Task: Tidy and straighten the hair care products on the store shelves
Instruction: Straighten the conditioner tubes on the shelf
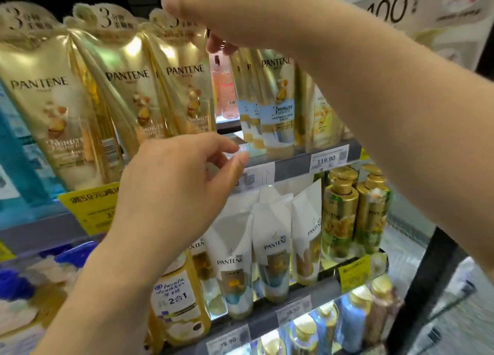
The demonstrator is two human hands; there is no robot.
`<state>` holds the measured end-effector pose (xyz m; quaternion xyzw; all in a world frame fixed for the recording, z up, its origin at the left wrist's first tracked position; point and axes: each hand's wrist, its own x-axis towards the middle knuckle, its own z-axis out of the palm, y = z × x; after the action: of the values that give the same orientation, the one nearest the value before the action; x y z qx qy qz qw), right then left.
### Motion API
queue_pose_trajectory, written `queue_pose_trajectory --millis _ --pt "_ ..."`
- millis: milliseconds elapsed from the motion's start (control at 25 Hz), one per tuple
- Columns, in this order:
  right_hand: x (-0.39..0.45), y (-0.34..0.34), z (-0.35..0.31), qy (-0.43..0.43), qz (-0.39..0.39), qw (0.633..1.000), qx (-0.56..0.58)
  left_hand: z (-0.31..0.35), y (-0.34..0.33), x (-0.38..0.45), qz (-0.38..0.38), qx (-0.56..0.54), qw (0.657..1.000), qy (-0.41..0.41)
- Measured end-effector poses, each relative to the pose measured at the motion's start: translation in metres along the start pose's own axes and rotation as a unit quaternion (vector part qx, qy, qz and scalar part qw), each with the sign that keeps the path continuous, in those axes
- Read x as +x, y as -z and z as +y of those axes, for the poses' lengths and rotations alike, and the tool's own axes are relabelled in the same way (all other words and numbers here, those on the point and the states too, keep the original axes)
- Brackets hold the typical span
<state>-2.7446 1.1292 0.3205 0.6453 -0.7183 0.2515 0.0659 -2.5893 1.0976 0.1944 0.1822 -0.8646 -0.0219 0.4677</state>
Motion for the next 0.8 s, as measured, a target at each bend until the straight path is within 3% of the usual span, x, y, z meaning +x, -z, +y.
queue_pose_trajectory --millis 80,120,200,280,400,480,560,640,720,800 --pt "-0.028 -0.004 0.012 -0.067 -0.019 0.997 -0.020 0.001 -0.012 -0.009 -0.021 0.000 1.000 0.005" --pt "-0.047 -0.009 0.016 -0.069 0.013 0.997 -0.020 0.001 -0.019 -0.013 -0.030 0.000 0.999 0.011" --pt "-0.095 -0.024 0.024 0.056 0.149 0.986 0.046 -0.001 -0.033 -0.025 -0.044 0.004 0.999 0.030" --pt "-0.135 -0.038 0.035 0.127 0.176 0.964 0.155 -0.002 -0.044 -0.037 -0.056 0.010 0.997 0.059" --pt "-0.168 -0.068 0.077 0.013 0.139 0.952 0.273 -0.004 -0.058 -0.051 -0.064 0.012 0.992 0.112" --pt "-0.183 -0.095 0.106 -0.074 0.152 0.943 0.287 -0.002 -0.067 -0.057 -0.071 0.017 0.988 0.139" --pt "-0.193 -0.120 0.134 -0.145 0.161 0.943 0.251 0.003 -0.080 -0.062 -0.081 0.035 0.985 0.149" --pt "-0.196 -0.139 0.156 -0.176 0.154 0.965 0.117 0.009 -0.092 -0.065 -0.083 0.052 0.985 0.142" --pt "-0.194 -0.150 0.171 -0.172 0.142 0.974 0.043 0.016 -0.105 -0.068 -0.087 0.065 0.984 0.140" --pt "-0.188 -0.157 0.179 -0.145 0.129 0.980 0.044 0.023 -0.120 -0.071 -0.099 0.084 0.980 0.151"
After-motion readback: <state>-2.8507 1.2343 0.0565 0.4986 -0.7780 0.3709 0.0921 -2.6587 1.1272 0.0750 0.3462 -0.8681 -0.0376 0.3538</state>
